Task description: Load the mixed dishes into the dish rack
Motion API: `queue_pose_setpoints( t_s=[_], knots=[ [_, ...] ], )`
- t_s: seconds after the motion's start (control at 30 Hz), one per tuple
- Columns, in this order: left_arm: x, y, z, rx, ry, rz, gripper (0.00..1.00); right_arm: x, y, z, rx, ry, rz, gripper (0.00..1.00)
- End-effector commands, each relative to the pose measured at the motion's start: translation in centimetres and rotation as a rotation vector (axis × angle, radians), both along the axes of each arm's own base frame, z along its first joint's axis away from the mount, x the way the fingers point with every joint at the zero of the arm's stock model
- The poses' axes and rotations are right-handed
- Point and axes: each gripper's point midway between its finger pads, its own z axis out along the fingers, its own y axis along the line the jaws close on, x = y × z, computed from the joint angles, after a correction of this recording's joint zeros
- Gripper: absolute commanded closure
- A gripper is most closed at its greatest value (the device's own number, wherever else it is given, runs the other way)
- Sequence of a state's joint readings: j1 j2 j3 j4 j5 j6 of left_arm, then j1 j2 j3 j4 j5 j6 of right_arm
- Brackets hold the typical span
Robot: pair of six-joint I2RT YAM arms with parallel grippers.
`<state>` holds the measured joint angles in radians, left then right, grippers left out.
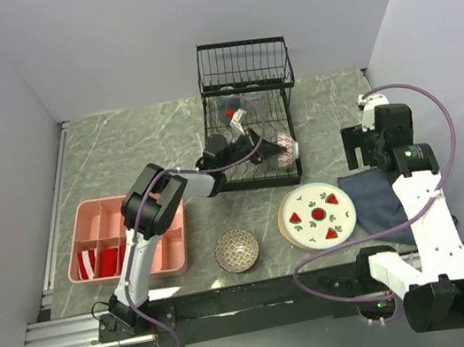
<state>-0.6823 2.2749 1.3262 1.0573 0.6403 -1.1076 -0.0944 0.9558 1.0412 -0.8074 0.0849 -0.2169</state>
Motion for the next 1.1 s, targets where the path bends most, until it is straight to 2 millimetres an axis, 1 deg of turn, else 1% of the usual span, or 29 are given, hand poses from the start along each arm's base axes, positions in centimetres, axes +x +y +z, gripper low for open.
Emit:
queue_pose_setpoints(
  t_s=[0.0,0.1,0.13,0.2,0.23,0.3,0.33,0.4,0.43,0.6,0.67,0.7,0.77,0.83,0.9,1.0,1.07],
  knots=[
    [-0.2,-0.9,0.6,-0.042,0.018,0.015,0.99,0.4,-0.3,0.7,0.012,-0.019,-0.017,0.0],
    [-0.3,-0.7,0.1,-0.028,0.027,0.027,0.99,0.6,-0.3,0.7,0.015,-0.021,-0.019,0.0],
    [-0.5,-0.6,0.5,-0.043,0.017,0.02,0.99,0.7,-0.3,0.7,0.017,-0.023,-0.021,0.0],
    [-1.2,-0.1,1.9,-0.114,-0.005,0.009,0.99,0.7,-0.3,0.7,0.021,-0.022,-0.02,0.0],
    [-1.5,0.0,3.6,-0.152,-0.022,-0.004,0.99,0.6,-0.3,0.6,0.023,-0.019,-0.02,0.0],
    [-1.5,-0.6,4.2,-0.138,-0.028,-0.016,0.99,0.6,-0.3,0.5,0.022,-0.016,-0.021,0.0],
    [-1.7,-0.5,4.9,-0.166,-0.044,-0.016,0.99,0.6,-0.3,0.4,0.023,-0.016,-0.02,0.0],
    [-1.8,-0.6,4.3,-0.164,-0.004,-0.02,0.99,0.6,-0.3,0.2,0.024,-0.013,-0.023,0.0],
    [-2.0,-0.5,4.1,-0.171,-0.011,-0.024,0.99,0.5,-0.2,0.2,0.027,-0.013,-0.02,0.0],
    [-1.4,-0.6,1.5,-0.104,0.054,0.007,0.99,0.5,-0.3,0.0,0.028,-0.01,-0.023,0.0],
    [-1.3,-0.7,0.9,-0.075,0.073,0.02,0.99,0.5,-0.3,0.0,0.03,-0.014,-0.023,0.0],
    [-1.2,-0.5,0.4,-0.064,0.083,0.027,0.99,0.6,-0.2,0.0,0.034,-0.016,-0.02,0.0],
    [-1.1,-0.2,0.3,-0.06,0.091,0.046,0.99,0.6,-0.1,-0.2,0.04,-0.015,-0.019,0.0],
    [-1.0,0.2,-0.4,-0.044,0.122,0.067,0.99,0.5,-0.1,-0.5,0.046,-0.013,-0.02,0.0],
    [-0.5,0.9,-1.5,-0.015,0.15,0.102,0.99,0.5,0.0,-0.6,0.05,-0.015,-0.017,0.0],
    [0.3,1.6,-2.6,0.026,0.179,0.145,0.99,0.6,0.1,-0.7,0.056,-0.015,-0.016,0.0],
    [0.7,1.7,-2.8,0.029,0.183,0.147,0.99,0.7,0.1,-0.8,0.059,-0.013,-0.018,0.0]
  ],
)
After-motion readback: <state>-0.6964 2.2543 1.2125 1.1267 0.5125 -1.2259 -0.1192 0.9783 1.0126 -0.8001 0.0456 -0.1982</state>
